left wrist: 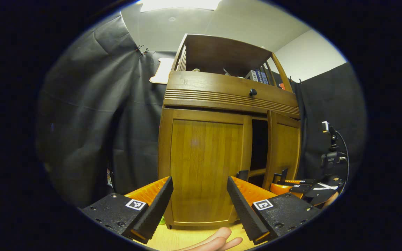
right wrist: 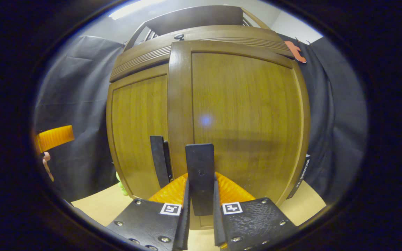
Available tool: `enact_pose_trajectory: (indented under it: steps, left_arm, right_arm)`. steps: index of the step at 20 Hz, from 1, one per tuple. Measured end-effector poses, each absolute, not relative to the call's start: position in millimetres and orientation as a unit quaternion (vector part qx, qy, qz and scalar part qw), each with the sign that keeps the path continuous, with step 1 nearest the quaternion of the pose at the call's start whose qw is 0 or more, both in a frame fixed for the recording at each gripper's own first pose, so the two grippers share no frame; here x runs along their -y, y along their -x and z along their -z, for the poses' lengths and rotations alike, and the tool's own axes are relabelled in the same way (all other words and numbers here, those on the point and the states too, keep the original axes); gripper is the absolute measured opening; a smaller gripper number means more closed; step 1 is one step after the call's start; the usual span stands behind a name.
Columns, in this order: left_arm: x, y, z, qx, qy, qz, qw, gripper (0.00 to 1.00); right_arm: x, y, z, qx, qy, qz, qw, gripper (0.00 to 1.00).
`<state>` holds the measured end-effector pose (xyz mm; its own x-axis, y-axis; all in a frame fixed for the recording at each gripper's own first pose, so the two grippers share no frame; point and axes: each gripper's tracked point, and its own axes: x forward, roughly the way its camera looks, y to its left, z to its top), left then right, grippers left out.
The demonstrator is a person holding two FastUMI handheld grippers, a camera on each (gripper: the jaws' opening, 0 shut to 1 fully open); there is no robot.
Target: Open the right door of the double-door shoe cabinet with the right hand, and open the left door with the left hand.
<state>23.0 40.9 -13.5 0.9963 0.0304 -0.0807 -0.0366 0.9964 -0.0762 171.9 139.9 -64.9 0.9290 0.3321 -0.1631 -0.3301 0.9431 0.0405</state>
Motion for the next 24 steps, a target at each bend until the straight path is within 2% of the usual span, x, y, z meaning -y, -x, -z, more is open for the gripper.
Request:
enact_pose_trajectory:
  steps: [4,5,9,10,11,12,13,19,20,21,23,24]
  left_arm:
    - [-41.8,-23.7,15.9,-0.042,0.037,-0.019,0.998,0.92]
    - [-42.1,-24.3,15.6,-0.043,0.037,-0.02,0.998,0.96]
    - [-33.9,-22.8,14.9,-0.04,0.032,-0.013,0.999,0.96]
    - [-33.5,-21.3,12.8,-0.035,0.027,-0.015,0.999,0.99]
    - [-32.6,-20.8,10.2,-0.03,0.023,-0.018,0.999,0.92]
    - [-28.6,-19.7,10.3,-0.027,0.021,-0.016,0.999,0.96]
    - [-22.4,-18.1,10.2,-0.028,0.021,-0.008,0.999,0.92]
    - [2.0,-8.7,5.6,-0.019,0.026,0.025,0.999,0.92]
    - [4.4,-7.1,5.1,-0.017,0.024,0.029,0.999,0.96]
    - [8.6,-7.4,5.9,-0.018,0.025,0.037,0.999,0.92]
    - [21.5,-7.9,8.0,-0.021,0.031,0.053,0.998,0.92]
    - [25.0,-7.8,11.1,-0.024,0.03,0.057,0.998,0.96]
  right_arm:
    - [-130.4,-158.4,64.8,-0.085,-0.005,-0.173,0.981,0.29]
    - [-126.1,-154.1,63.4,-0.085,-0.006,-0.172,0.981,0.29]
    - [-110.1,-137.2,62.5,-0.081,-0.005,-0.166,0.983,0.28]
    - [-105.5,-135.3,62.7,-0.08,-0.002,-0.164,0.983,0.28]
    - [-100.3,-131.6,62.2,-0.079,-0.001,-0.161,0.984,0.29]
    - [-94.2,-124.5,62.2,-0.079,-0.001,-0.159,0.984,0.27]
    - [-89.5,-119.8,61.5,-0.079,-0.002,-0.158,0.984,0.28]
    - [-55.7,-99.1,56.3,-0.077,-0.019,-0.152,0.985,0.28]
    - [-48.2,-95.6,55.8,-0.073,-0.02,-0.147,0.986,0.28]
    - [-41.3,-92.1,55.9,-0.071,-0.02,-0.141,0.987,0.29]
    - [-28.2,-87.5,54.2,-0.07,-0.016,-0.124,0.99,0.28]
    - [-23.4,-85.5,54.0,-0.069,-0.011,-0.117,0.991,0.28]
